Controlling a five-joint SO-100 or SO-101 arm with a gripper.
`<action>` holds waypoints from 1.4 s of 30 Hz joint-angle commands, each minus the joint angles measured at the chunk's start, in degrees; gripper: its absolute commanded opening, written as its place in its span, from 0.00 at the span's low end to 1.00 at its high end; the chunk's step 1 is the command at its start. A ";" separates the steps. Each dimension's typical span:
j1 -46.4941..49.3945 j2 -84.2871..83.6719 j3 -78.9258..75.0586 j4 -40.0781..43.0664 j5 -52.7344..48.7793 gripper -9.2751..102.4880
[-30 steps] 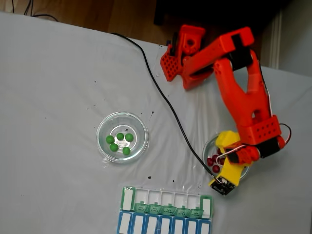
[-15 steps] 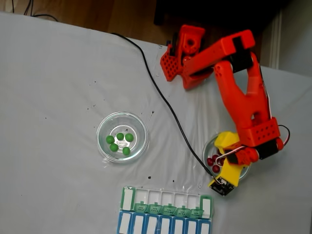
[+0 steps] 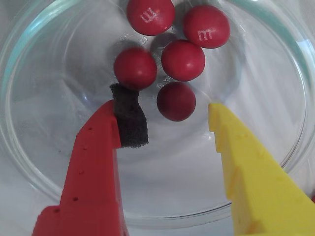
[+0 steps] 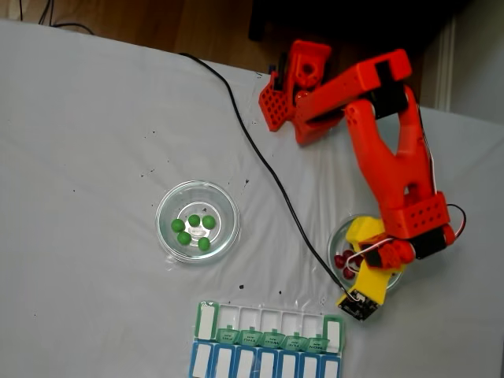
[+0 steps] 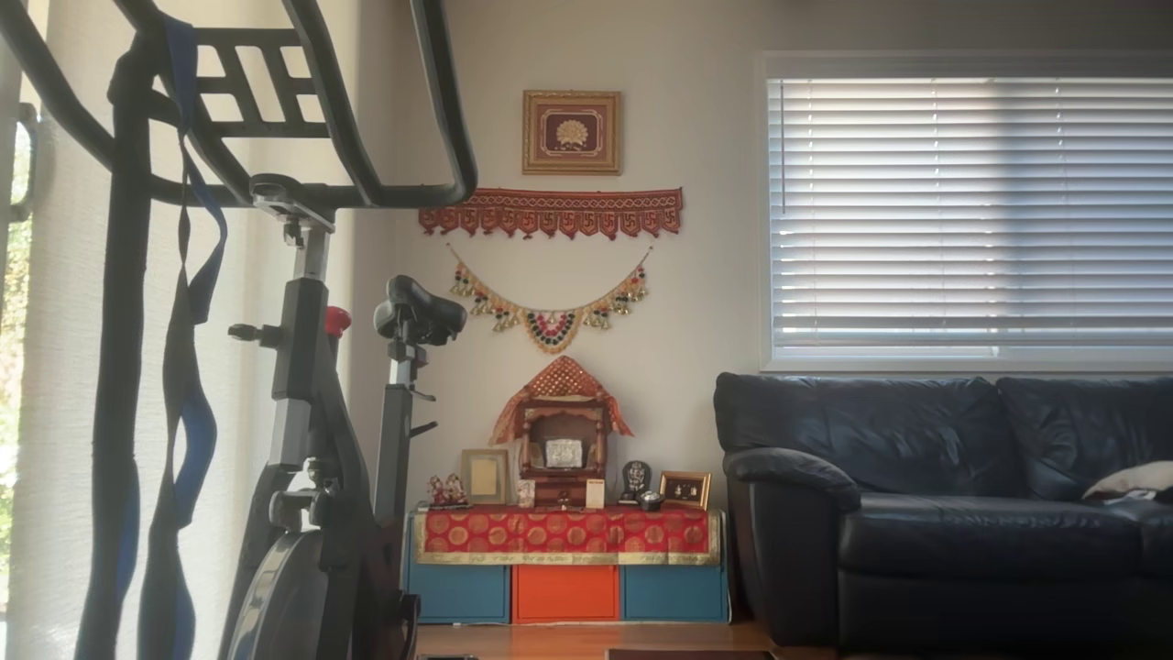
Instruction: Sort medicines into box.
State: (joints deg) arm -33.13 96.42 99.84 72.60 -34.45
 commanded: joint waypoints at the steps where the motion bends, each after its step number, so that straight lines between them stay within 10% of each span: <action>1: -0.44 1.14 -1.14 -0.53 -0.26 0.29; 42: -0.70 -0.97 0.97 -4.13 -1.41 0.19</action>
State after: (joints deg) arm -33.66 94.83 101.51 68.91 -35.24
